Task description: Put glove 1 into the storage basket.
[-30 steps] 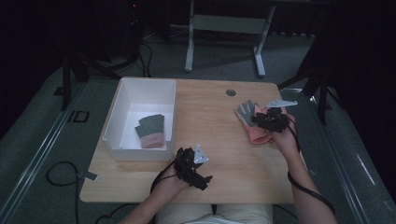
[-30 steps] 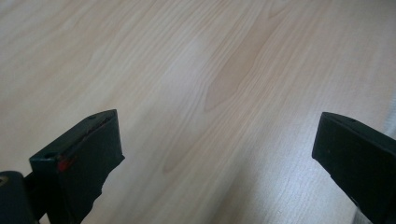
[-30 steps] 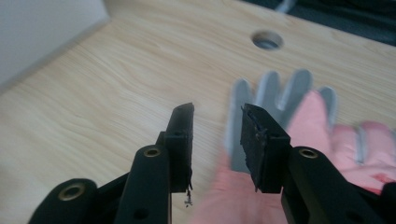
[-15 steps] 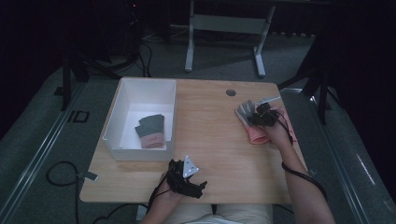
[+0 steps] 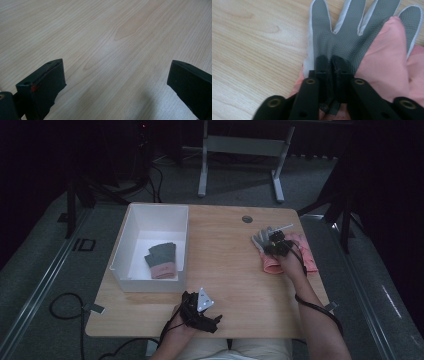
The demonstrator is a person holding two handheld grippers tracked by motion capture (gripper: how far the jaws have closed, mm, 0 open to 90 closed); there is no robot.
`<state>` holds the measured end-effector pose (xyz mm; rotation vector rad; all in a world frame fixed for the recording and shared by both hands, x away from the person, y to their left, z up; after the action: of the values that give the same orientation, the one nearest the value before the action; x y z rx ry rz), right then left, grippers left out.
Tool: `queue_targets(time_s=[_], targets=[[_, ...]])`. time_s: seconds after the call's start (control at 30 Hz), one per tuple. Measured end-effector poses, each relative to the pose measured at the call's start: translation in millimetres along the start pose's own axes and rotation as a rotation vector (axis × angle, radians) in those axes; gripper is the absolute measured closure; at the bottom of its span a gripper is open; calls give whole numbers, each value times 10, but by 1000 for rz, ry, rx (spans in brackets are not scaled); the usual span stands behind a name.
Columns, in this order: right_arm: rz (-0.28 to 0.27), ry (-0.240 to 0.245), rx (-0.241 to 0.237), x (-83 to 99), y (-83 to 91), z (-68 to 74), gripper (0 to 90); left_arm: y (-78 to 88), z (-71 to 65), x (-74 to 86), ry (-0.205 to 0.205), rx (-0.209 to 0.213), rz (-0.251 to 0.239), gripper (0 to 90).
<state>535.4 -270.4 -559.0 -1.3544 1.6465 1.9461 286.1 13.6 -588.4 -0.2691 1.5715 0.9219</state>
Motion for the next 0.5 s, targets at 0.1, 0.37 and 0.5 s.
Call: queue_targets(time_s=[0.1,0.37,0.5], targets=[[-14,-56,-7,-74,67,1,877,1,13,-16,-8,-11,-8,14],[-158,-112,-17,-386,571,304,880,4,32,-25,-11,-11,-14,14],[-238,-159,-11,-468,896,538,881,7,19,-26,-17,-13,-17,14]])
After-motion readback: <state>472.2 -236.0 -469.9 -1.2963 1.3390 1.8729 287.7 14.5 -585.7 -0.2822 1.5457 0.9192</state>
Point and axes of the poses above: each handheld gripper's, and its own axes: y roughly backward along the jaws, x roughly out of its underside, z roughly to its left, the point moved 4 cm from there along -y, roughly forward along the jaws, and after that the axes turned 15 degrees about -z, right-handed, at the moved point
